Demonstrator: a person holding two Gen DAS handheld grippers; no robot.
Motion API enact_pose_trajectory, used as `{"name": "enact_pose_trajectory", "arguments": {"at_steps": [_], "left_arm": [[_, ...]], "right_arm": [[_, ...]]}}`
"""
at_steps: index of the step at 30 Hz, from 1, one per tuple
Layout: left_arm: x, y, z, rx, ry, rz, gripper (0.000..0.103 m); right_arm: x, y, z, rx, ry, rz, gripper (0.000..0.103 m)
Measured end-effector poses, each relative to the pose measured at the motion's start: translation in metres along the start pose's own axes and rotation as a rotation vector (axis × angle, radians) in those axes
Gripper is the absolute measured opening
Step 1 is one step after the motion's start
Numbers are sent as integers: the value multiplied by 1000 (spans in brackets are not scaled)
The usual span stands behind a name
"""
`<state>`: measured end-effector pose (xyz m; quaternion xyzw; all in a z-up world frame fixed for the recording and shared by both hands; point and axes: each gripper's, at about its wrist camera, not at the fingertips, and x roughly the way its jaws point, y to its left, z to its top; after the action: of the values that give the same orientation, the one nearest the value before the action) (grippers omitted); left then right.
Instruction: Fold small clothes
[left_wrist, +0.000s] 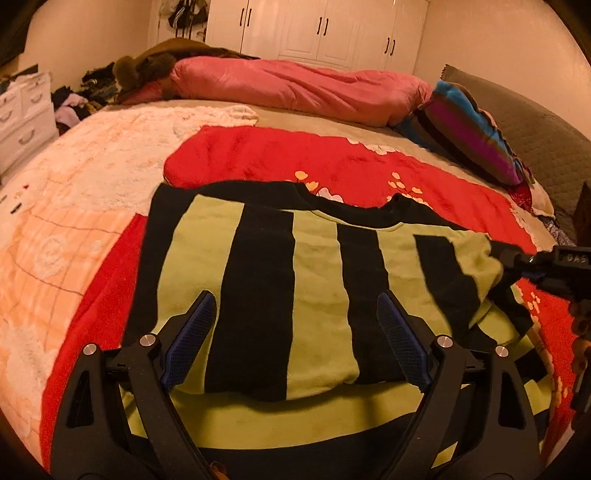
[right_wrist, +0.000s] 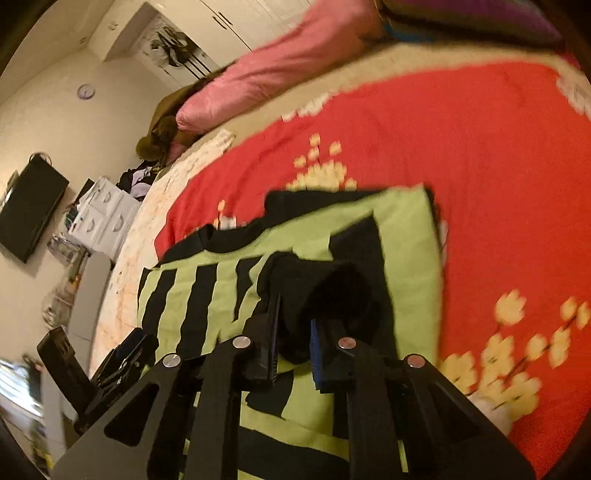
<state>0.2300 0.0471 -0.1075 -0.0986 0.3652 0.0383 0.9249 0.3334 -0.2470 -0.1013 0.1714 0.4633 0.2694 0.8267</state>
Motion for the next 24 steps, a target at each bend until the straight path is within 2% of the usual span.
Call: {"name": "enact_pose_trajectory", "arguments": {"at_steps": [3,6,9,11,13,17,21,24], "left_arm": [[8,1,-2,-8,39,7,82],[10,-1,-4,3,49,12,83],[14,-1,-6,7,68,18,85],[14,-1,-7,8,73,21,85],[12,0,-7,8,71,19,85],[7,-1,-4,14,49,23,85],[3,0,-5,9,62,21,85],[3,2,-6,11,74,46,85]], "right_arm": [[0,-3,7,-4,-5,-44,13],[15,-15,4,18,54,-117,15],[21,-27,-3,58,72,-138,28],[9,-34,-7,111,33,-107,40],[-6,-33,-10,117,-14,-102,43],[-33,-15,-21,40,-57,-72,50],[-37,12,-35,-59,-25,-49,56],[-28,36,-43,-170,-19,-95,60]]}}
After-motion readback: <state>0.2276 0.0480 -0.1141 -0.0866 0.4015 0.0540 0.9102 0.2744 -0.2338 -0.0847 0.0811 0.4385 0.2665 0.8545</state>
